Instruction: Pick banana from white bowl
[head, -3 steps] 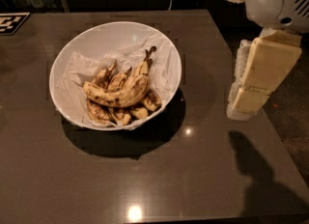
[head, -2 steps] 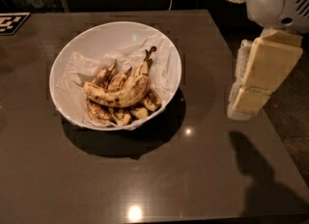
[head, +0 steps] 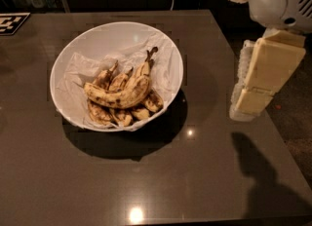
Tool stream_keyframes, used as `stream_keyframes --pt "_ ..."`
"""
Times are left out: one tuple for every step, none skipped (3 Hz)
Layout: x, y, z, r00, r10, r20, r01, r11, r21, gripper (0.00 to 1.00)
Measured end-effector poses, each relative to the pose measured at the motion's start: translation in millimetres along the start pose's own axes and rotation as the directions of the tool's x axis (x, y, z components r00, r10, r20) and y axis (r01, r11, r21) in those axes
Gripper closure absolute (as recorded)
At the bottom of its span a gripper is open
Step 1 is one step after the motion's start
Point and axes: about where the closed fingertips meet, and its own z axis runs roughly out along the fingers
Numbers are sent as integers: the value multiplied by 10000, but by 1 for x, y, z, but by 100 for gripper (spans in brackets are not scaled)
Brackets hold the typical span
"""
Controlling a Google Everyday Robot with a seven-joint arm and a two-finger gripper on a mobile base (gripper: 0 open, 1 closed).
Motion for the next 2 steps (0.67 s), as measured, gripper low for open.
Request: stream_keyframes --pt "-27 -10 17 9931 -1143 251 1145 9934 -56 0" --pt "-47 -20 40 9782 -2049 331 2056 9784 -189 0"
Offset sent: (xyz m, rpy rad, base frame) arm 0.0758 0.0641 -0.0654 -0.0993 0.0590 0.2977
